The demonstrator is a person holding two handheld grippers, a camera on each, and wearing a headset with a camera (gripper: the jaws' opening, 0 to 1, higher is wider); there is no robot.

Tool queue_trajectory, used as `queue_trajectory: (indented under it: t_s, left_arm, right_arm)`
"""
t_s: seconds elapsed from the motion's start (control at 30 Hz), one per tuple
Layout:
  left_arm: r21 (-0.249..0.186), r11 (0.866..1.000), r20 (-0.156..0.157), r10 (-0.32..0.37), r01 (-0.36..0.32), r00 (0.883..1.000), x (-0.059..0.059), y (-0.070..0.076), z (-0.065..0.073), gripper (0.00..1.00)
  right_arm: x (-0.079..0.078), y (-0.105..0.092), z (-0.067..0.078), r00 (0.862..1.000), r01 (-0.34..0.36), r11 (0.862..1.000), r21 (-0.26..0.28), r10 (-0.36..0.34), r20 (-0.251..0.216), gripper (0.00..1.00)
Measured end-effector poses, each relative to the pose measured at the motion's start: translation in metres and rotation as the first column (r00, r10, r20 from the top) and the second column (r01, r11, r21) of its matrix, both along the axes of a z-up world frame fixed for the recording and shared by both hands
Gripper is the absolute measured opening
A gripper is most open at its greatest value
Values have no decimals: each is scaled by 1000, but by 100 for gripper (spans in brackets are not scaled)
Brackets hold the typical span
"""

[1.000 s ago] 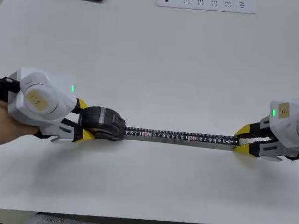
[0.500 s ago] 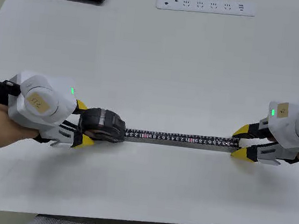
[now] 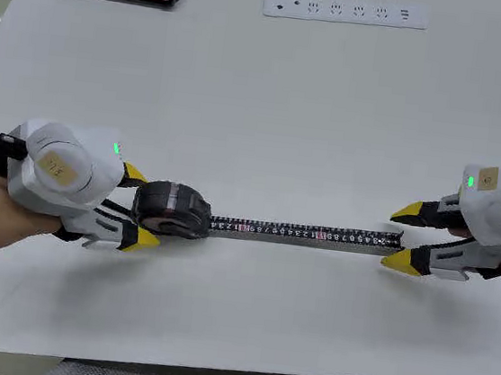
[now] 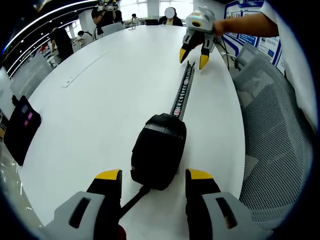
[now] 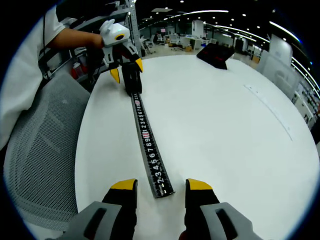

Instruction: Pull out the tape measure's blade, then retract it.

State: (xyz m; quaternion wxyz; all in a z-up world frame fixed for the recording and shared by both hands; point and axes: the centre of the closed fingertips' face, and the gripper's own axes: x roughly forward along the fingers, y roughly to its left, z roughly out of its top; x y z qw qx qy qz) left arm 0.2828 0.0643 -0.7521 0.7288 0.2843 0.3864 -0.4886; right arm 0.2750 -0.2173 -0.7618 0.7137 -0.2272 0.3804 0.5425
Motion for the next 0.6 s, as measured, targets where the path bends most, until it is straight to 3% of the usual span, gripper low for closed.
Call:
queue_trajectory:
  t_s: [0.37,0.6]
  left_arm:
    - [-14,1000,17,16,-16,1000,-1,2,6,49]
    - [-72,992,11,104,-103,995,-2,5,14,50]
  right_arm:
    - [3,4,7,999,30,999,17,-30,11,38]
    - [3,1,9,994,101,994,45,-102,30,44]
